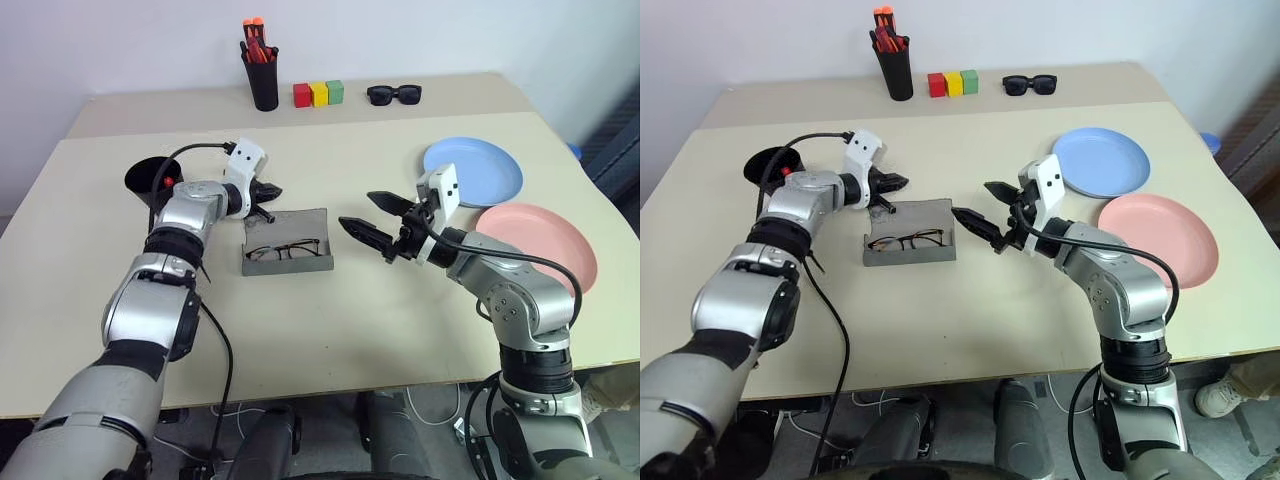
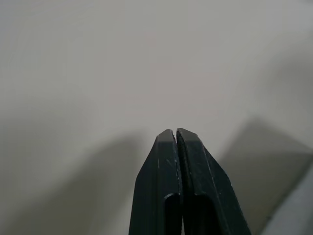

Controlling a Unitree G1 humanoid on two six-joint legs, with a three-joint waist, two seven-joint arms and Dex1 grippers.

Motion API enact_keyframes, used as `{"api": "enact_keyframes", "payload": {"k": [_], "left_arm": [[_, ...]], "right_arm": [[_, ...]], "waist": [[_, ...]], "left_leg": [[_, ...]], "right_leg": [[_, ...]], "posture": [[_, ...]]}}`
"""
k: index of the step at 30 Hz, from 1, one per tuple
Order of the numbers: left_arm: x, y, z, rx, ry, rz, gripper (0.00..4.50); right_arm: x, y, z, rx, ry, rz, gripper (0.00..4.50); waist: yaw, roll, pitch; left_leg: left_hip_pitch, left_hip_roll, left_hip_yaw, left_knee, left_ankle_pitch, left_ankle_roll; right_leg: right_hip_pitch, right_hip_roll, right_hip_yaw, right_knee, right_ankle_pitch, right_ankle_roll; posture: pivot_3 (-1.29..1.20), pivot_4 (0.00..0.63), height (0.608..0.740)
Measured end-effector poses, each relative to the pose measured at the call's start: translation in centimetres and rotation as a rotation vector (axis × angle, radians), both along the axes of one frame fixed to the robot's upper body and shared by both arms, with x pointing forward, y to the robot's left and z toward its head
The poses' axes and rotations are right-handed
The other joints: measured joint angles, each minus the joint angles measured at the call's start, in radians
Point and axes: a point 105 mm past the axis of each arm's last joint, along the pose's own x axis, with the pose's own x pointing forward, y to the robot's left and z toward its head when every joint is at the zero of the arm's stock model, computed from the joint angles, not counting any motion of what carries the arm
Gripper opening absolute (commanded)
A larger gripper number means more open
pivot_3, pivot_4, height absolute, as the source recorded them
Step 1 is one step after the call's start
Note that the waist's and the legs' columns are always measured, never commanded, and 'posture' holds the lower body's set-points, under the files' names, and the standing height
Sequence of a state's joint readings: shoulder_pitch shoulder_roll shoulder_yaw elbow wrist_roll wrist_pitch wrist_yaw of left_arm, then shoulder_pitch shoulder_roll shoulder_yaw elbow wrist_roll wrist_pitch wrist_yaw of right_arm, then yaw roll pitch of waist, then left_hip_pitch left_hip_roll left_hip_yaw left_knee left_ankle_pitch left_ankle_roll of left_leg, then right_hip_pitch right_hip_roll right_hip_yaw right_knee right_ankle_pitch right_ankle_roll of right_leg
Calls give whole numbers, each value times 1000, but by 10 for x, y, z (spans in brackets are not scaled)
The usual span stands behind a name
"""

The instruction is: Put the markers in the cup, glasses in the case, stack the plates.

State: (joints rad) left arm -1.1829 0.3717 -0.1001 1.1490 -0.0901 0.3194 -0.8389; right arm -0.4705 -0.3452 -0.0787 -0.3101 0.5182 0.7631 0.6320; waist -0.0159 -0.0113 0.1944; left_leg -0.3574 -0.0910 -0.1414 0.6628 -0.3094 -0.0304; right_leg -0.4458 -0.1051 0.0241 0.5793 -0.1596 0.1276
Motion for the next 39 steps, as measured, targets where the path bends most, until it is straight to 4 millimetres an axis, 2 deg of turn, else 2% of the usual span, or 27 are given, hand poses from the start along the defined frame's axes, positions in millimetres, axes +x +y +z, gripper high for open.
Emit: {"api": "enact_keyframes", "payload": {"k": [7,16,26,31,36,39], "left_arm": [[-16,-2,-4,29,133,-130,29],[-33,11,2,96,103,-190,29],[-72,7,1,103,105,-233,29],[-95,25,-9,195,75,-247,29],[-101,31,-8,209,39,-230,29],[-94,32,-6,176,-15,-161,29]], "right_arm": [[1,2,0,-4,-12,-9,4500],[9,3,-5,-31,-17,-20,4500],[15,7,-2,-48,-31,-4,4500],[16,5,-4,-58,-26,-8,4500],[16,6,-4,-62,-25,-5,4500],[16,6,-5,-67,-24,-5,4500]], "waist": [[-4,0,0],[-3,0,0],[1,0,0],[-5,0,0],[2,0,0],[4,0,0]], "left_leg": [[0,0,0,0,0,0],[0,0,-1,0,0,0],[1,1,-1,0,0,0],[1,1,0,-1,0,0],[1,1,0,0,0,0],[1,1,0,0,0,-1]], "right_leg": [[0,0,0,0,0,0],[0,0,0,1,0,0],[0,0,1,2,0,0],[-1,1,1,2,0,-1],[-1,1,1,2,0,-1],[-1,0,1,2,0,-1]], "posture": [[0,150,740],[0,150,740],[0,150,740],[0,150,740],[0,150,740],[0,150,740]]}}
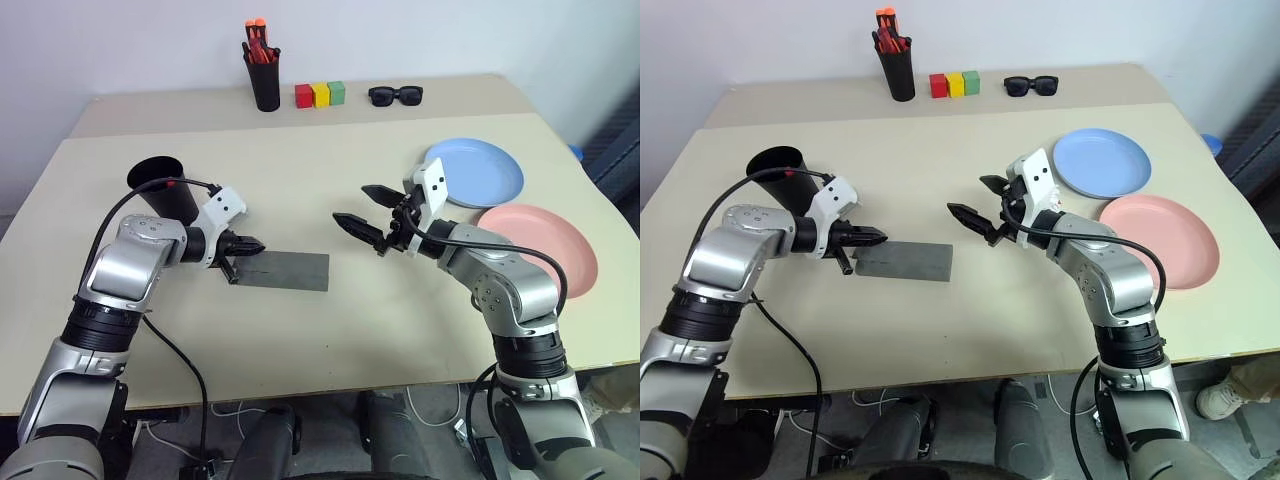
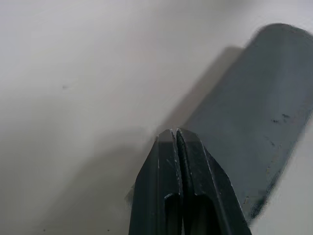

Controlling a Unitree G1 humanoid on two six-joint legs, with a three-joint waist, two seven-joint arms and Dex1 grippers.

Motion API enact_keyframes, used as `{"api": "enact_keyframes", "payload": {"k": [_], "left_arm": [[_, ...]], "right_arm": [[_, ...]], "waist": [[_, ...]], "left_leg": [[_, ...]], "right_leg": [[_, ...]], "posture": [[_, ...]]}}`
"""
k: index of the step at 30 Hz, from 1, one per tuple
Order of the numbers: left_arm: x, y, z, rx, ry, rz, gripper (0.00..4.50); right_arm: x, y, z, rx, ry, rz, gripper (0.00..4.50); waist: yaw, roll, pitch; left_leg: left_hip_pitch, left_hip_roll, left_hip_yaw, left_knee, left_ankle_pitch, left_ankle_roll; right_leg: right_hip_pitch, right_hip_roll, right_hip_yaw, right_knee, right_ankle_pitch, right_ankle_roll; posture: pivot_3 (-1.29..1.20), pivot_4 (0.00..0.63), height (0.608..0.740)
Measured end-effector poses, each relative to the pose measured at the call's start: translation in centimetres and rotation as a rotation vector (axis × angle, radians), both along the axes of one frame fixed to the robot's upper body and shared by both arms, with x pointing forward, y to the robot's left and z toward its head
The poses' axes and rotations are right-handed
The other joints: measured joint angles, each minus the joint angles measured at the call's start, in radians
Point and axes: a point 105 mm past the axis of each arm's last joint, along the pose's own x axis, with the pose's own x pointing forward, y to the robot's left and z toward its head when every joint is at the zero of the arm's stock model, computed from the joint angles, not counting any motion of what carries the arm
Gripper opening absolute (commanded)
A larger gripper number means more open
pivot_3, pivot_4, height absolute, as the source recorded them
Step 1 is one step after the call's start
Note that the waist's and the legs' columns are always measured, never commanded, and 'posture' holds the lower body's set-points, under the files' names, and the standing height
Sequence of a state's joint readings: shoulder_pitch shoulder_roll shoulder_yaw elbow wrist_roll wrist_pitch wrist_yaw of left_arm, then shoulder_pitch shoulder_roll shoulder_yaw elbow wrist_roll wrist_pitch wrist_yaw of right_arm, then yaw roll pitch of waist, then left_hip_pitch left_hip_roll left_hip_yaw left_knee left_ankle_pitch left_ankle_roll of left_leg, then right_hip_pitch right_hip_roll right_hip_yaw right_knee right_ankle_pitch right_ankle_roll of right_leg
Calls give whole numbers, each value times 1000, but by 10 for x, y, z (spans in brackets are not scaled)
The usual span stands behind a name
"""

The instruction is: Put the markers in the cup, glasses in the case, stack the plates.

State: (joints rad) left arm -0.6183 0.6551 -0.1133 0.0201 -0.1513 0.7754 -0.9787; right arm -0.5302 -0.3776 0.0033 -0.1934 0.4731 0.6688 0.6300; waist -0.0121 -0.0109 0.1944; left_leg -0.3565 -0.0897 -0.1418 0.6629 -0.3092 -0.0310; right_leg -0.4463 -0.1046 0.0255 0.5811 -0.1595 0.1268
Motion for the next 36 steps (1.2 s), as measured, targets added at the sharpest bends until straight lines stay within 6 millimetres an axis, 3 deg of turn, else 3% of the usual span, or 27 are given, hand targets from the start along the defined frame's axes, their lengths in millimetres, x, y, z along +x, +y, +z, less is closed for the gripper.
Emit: {"api": "enact_keyframes", "payload": {"k": [3,6,8,10,12,16,21,29,32,36], "left_arm": [[16,-11,19,-145,-125,49,909],[20,-23,66,-366,-209,-3,2478],[15,-22,94,-466,-261,-60,3433],[9,-17,101,-511,-259,-100,4468],[10,-9,96,-515,-246,-99,4468],[13,-2,81,-538,-165,-107,4468],[3,-13,69,-585,-28,-233,4468],[-9,-20,67,-612,26,-360,4468],[-11,-22,67,-611,26,-377,4500],[-20,-24,61,-581,38,-407,4500]], "right_arm": [[1,-1,1,1,-2,-8,4500],[4,-6,6,8,-15,-36,4500],[7,-19,10,-3,-25,-83,4500],[11,-46,16,-35,-34,-176,4500],[13,-69,21,-71,-40,-258,4500],[9,-113,5,-226,70,-438,4500],[-14,-153,-6,-345,174,-595,4500],[-56,-187,-62,-477,470,-675,4500],[-57,-193,-68,-486,501,-702,3638],[-58,-204,-80,-519,531,-725,1593]], "waist": [[2,0,0],[0,-1,0],[-3,0,0],[-4,0,0],[-4,0,0],[2,0,-1],[4,0,0],[-3,-1,-1],[0,-1,-1],[1,-1,-1]], "left_leg": [[-1,0,0,1,0,-1],[-1,0,0,1,0,-1],[-1,0,1,1,0,-1],[-1,0,1,0,0,0],[0,0,1,0,0,0],[-1,0,1,1,0,0],[-1,0,1,1,0,1],[1,0,3,2,0,1],[1,0,3,2,0,1],[1,0,3,2,0,1]], "right_leg": [[0,0,0,0,0,0],[0,0,0,0,1,-1],[0,0,0,-1,1,-1],[0,0,0,-1,1,-1],[0,0,0,-1,1,-1],[0,0,0,-1,1,-1],[1,0,0,-1,0,-1],[2,0,0,-1,0,0],[2,0,0,-1,0,0],[3,0,0,-2,0,0]], "posture": [[0,150,740],[0,150,740],[0,150,740],[0,150,740],[0,150,740],[0,150,740],[0,150,740],[0,150,740],[0,150,740],[0,150,740]]}}
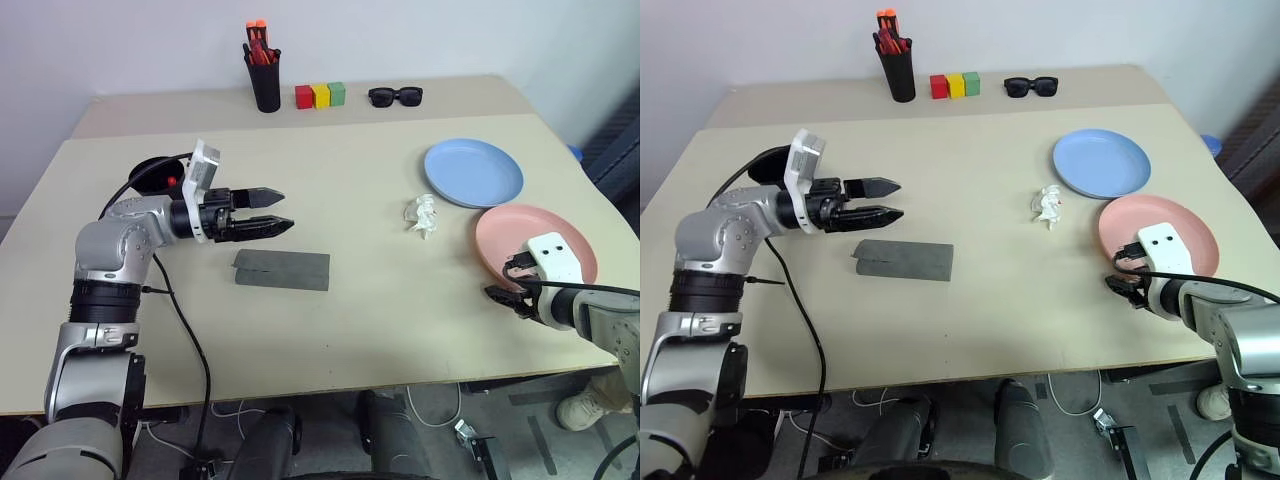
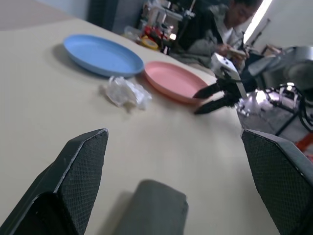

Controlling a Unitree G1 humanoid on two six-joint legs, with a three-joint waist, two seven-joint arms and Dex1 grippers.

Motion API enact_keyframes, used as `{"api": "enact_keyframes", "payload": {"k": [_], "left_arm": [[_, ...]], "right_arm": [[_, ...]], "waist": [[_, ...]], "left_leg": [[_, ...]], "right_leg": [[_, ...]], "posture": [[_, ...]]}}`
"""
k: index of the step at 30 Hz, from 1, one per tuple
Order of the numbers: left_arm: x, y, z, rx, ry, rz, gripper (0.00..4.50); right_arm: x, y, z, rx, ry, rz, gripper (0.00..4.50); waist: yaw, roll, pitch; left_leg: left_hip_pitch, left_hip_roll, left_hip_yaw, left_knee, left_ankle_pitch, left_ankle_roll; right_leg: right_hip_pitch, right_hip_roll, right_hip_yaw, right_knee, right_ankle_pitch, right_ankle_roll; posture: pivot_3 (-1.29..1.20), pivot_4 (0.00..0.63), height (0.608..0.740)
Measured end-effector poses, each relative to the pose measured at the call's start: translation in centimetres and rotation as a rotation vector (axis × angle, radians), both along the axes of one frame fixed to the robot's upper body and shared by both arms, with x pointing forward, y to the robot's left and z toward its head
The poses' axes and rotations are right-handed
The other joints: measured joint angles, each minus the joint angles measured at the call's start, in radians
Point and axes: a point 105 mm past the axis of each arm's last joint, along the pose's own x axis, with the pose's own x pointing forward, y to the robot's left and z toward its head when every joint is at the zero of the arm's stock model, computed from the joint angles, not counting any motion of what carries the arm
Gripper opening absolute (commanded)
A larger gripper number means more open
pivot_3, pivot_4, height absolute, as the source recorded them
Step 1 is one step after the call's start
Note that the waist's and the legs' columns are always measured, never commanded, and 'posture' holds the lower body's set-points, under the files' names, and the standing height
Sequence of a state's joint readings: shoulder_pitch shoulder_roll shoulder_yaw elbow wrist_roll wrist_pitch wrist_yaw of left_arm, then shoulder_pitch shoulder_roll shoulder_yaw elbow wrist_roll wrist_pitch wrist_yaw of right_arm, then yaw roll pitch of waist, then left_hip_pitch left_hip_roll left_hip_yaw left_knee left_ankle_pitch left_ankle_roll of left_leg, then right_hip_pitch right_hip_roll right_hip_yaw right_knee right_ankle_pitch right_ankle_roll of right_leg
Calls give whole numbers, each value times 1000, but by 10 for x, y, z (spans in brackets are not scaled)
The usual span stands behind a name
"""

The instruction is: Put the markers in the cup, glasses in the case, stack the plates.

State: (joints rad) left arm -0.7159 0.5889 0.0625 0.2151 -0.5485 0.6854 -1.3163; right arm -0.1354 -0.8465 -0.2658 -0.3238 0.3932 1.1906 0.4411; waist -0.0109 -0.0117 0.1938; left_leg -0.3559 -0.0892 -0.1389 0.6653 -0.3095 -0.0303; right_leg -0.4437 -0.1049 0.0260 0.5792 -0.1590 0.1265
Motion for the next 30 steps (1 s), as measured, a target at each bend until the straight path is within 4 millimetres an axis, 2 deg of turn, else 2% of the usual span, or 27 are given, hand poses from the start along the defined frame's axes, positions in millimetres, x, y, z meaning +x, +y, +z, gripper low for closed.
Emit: {"api": "enact_keyframes", "payload": {"k": [3,5,10,13,16,18,20,21,23,27,30], "left_arm": [[-3,-1,-1,6,-4,1,4500],[-4,-2,0,6,-11,-1,4500],[-5,0,-3,-4,-1,6,4500],[-4,0,-2,-3,-3,22,4500],[-2,-1,-1,-8,-18,34,4500],[-1,-2,0,-13,-32,49,4500],[0,-2,1,-14,-37,61,4500],[0,-1,1,-13,-39,65,4500],[-2,1,1,-18,-37,73,4500],[-7,6,0,-21,-37,100,4500],[-11,6,-2,-14,-30,117,4500]], "right_arm": [[2,-5,4,-43,-10,11,32],[5,-8,14,-80,-34,21,32],[0,-11,21,-91,4,79,32],[0,-10,40,-92,-9,143,32],[20,-7,71,-114,-125,182,32],[43,-6,103,-205,-270,215,32],[62,2,131,-266,-401,263,32],[69,8,139,-279,-445,290,32],[86,21,139,-297,-486,341,32],[122,42,106,-276,-443,412,32],[146,53,95,-270,-443,437,32]], "waist": [[1,0,0],[3,-1,0],[2,0,0],[1,-1,0],[-9,0,0],[-11,1,0],[-10,1,0],[-8,1,0],[-8,0,0],[-6,0,0],[-7,1,1]], "left_leg": [[0,0,0,0,0,0],[0,0,0,0,0,0],[0,0,0,0,0,0],[0,0,0,0,0,0],[1,1,2,0,0,0],[1,1,2,0,0,0],[1,1,2,-1,0,0],[1,1,2,-1,0,0],[0,1,2,0,0,0],[-1,1,2,-1,0,-1],[-1,1,2,-1,1,-2]], "right_leg": [[0,0,0,0,0,0],[1,0,0,0,0,0],[0,0,0,0,0,0],[1,0,0,0,0,0],[1,0,0,0,0,0],[0,0,0,0,0,0],[0,1,0,0,0,0],[-1,1,0,0,0,0],[0,1,0,-1,0,0],[-2,1,0,-1,0,0],[-3,1,0,0,0,0]], "posture": [[0,150,740],[0,150,740],[0,150,740],[0,150,740],[0,150,740],[0,150,740],[0,150,740],[0,150,740],[0,150,740],[0,150,740],[0,150,740]]}}
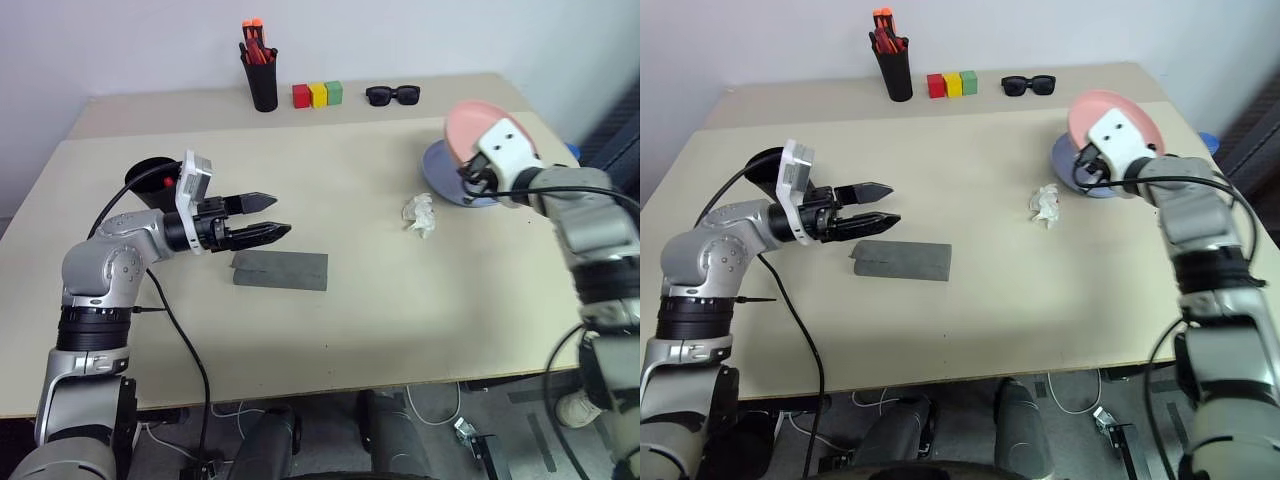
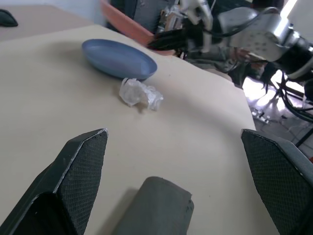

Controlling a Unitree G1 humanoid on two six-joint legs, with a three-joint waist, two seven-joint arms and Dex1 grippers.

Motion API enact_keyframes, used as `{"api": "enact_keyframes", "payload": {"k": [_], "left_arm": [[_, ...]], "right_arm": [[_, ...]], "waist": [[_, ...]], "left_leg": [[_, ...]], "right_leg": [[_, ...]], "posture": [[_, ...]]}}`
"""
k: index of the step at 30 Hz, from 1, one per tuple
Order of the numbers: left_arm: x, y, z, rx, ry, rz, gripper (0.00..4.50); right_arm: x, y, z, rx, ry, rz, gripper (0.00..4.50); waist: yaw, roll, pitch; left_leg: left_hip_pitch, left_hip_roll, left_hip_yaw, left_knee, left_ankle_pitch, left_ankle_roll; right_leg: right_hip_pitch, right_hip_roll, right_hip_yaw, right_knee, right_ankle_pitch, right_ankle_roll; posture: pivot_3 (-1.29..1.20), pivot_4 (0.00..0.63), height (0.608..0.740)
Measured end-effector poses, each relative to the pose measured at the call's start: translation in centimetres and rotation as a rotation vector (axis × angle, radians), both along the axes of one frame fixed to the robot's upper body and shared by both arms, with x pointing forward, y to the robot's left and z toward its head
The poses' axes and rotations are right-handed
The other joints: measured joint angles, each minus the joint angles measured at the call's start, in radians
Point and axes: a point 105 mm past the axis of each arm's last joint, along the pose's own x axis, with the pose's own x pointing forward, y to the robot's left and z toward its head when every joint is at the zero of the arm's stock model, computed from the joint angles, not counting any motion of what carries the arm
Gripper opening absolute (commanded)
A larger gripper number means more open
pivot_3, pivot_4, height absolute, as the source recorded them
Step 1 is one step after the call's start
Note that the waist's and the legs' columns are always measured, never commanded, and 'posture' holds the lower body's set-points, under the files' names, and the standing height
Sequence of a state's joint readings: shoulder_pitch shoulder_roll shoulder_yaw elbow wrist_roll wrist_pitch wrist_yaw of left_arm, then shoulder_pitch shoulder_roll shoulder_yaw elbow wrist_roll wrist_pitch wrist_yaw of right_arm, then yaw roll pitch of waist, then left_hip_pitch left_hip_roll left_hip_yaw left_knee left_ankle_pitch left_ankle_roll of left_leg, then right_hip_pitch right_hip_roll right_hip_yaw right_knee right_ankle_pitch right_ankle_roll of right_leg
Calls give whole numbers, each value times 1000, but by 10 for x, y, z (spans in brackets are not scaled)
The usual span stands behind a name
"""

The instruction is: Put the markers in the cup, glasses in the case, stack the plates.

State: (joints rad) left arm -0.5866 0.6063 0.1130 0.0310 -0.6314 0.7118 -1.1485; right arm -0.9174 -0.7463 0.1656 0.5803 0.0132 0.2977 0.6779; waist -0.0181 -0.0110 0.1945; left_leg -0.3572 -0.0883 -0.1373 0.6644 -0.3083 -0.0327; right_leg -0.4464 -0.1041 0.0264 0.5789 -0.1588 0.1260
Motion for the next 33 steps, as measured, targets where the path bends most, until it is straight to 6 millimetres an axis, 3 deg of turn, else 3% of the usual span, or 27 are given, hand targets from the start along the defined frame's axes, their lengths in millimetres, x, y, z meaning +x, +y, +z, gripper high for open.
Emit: {"api": "enact_keyframes", "payload": {"k": [3,4,6,10,13,20,23,33], "left_arm": [[-5,1,3,-9,-5,13,4500],[-6,3,5,-6,-11,25,4500],[-8,6,6,-2,-16,39,4500],[-12,5,7,-10,-15,48,4500],[-12,9,7,-9,-11,62,4500],[-11,10,6,-10,-5,79,4500],[-11,10,6,-17,-1,75,4500],[-9,9,8,-28,-9,65,4500]], "right_arm": [[13,-1,-9,-1,-3,-10,32],[16,-2,-14,4,6,-16,318],[18,-4,-26,19,36,-28,1019],[20,-7,-50,29,91,-61,3038],[21,-6,-46,44,81,-58,4478],[24,-1,7,315,-42,-53,4478],[16,2,15,427,-46,-37,4478],[-12,40,-55,469,168,-1,4478]], "waist": [[4,0,0],[4,0,0],[1,0,0],[-4,0,0],[-9,0,0],[-25,0,0],[-24,0,0],[-24,0,0]], "left_leg": [[0,0,-1,0,2,-3],[0,0,-1,0,2,-3],[0,0,-1,-1,2,-3],[0,0,-1,-1,2,-4],[1,0,-1,-1,2,-4],[1,0,-2,-1,2,-3],[1,0,-2,-1,1,-2],[1,0,-2,-1,-1,1]], "right_leg": [[0,0,0,0,0,0],[0,0,0,0,0,0],[0,0,0,0,0,0],[0,0,0,0,0,0],[0,0,0,1,0,0],[0,0,0,1,0,0],[0,0,0,1,0,0],[0,0,0,2,0,0]], "posture": [[0,150,740],[0,150,740],[0,150,740],[0,150,740],[0,150,740],[0,150,740],[0,150,740],[0,150,740]]}}
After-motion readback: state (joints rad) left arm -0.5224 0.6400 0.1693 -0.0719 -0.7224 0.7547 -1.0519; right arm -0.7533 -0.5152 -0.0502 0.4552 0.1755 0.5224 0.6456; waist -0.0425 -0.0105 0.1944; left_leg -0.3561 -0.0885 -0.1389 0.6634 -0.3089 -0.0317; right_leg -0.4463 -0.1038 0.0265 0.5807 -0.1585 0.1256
